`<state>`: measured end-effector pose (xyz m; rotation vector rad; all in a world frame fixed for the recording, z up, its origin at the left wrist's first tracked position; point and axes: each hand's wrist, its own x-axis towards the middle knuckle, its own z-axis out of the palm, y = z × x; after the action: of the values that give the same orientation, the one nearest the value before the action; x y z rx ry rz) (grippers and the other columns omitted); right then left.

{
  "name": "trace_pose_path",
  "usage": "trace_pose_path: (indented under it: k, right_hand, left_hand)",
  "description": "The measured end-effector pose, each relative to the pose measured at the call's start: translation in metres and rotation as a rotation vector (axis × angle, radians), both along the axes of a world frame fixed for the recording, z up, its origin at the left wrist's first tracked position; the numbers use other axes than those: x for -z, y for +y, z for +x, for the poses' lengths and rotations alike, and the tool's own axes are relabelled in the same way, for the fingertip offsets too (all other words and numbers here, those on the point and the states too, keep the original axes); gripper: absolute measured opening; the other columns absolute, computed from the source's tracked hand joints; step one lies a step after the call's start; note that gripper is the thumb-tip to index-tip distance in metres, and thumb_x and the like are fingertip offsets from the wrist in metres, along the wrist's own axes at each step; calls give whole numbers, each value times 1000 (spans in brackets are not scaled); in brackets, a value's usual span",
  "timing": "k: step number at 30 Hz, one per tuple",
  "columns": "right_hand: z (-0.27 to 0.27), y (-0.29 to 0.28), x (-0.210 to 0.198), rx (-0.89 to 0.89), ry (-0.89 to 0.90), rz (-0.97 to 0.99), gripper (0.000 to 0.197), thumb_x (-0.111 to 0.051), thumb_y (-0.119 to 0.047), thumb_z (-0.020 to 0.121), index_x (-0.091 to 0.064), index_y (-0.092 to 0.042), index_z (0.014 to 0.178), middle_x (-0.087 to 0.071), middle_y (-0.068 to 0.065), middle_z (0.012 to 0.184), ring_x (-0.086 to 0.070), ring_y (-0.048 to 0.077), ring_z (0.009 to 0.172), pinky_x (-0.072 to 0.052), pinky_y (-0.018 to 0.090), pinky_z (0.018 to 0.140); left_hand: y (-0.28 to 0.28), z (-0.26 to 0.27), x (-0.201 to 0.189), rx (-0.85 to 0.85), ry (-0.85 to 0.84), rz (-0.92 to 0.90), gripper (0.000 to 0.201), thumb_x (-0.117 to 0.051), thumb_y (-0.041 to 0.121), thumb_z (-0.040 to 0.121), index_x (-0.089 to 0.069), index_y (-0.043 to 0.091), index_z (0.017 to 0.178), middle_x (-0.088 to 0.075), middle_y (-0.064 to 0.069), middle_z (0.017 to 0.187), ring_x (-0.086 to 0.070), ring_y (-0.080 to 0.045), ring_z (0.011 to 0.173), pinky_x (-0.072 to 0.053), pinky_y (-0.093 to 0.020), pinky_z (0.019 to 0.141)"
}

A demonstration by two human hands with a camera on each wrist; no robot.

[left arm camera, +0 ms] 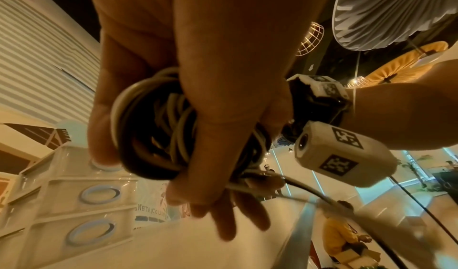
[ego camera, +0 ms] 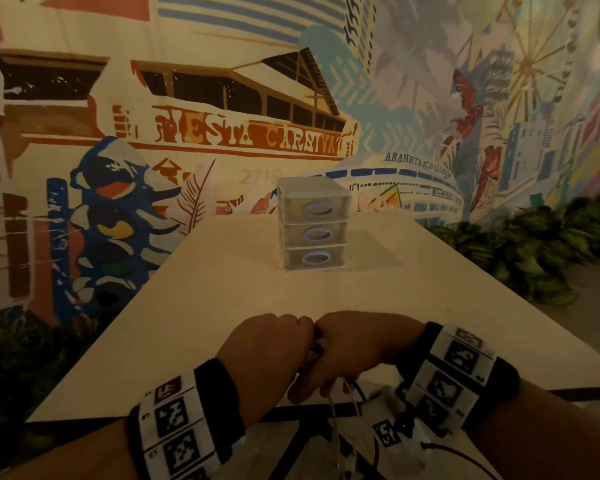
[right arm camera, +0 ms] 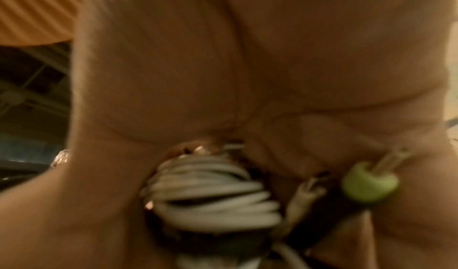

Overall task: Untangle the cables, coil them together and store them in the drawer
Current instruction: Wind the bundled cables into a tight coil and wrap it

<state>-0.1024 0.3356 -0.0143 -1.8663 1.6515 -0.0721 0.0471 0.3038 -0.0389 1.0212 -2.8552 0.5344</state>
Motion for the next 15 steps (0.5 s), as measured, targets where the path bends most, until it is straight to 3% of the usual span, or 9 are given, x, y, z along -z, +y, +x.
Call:
trace_pose_path:
  k: [2,4,6,9,11,13,15]
  right_hand:
    - [3,-1,-1,-4,42,-62,14,-81,-32,84,-76,-20,81,-74,2,82,-66,12,65,-60,31,79]
    - [5,0,3,5,56,-131,20,-73,-24,89,-77,-5,91,-73,13,84,-57,10,55,-54,21,68]
    - [4,4,4,-25,77,-191,24,-67,-23,93,-74,-1,88,-67,15,76,-50,9,49,-42,13,57]
    - [2,10,3,-73,76,-293,22,-66,-28,94,-69,-9,83,-61,10,76,-48,14,63,-35,17,59]
    - [-1,12,1,-77,45,-346,20,-67,-27,92,-68,-8,88,-64,10,82,-51,14,71,-37,20,61]
    - [-11,11,1,1,-73,-358,20,-71,-25,89,-68,-8,81,-63,8,74,-54,12,64,-43,23,62]
    - [-24,10,0,91,-204,-354,21,-74,-24,87,-72,-3,87,-65,6,67,-60,13,60,-51,30,65]
  left_hand:
    - [1,-5,-7,5,2,39,21,-48,21,95,-50,15,115,-58,-4,110,-58,-23,95,-29,-28,72]
    - [2,-4,-15,39,15,45,17,-67,20,79,-56,17,92,-62,-1,87,-60,-18,72,-28,-25,62]
    - [4,-1,-20,108,72,63,32,-81,23,57,-54,22,73,-56,5,63,-53,-12,49,-25,-23,51]
    - [-3,0,-13,141,165,2,32,-75,27,73,-53,22,96,-60,3,82,-61,-16,67,-40,-26,55]
    - [-6,6,-12,166,270,38,55,-80,32,68,-47,26,112,-62,4,87,-63,-15,68,-52,-27,54]
    - [-11,14,-16,155,345,93,80,-73,44,78,-25,36,142,-57,9,110,-62,-13,86,-55,-28,69]
    - [-14,26,-25,187,467,160,98,-71,58,76,-6,47,149,-50,15,122,-59,-8,93,-54,-25,77]
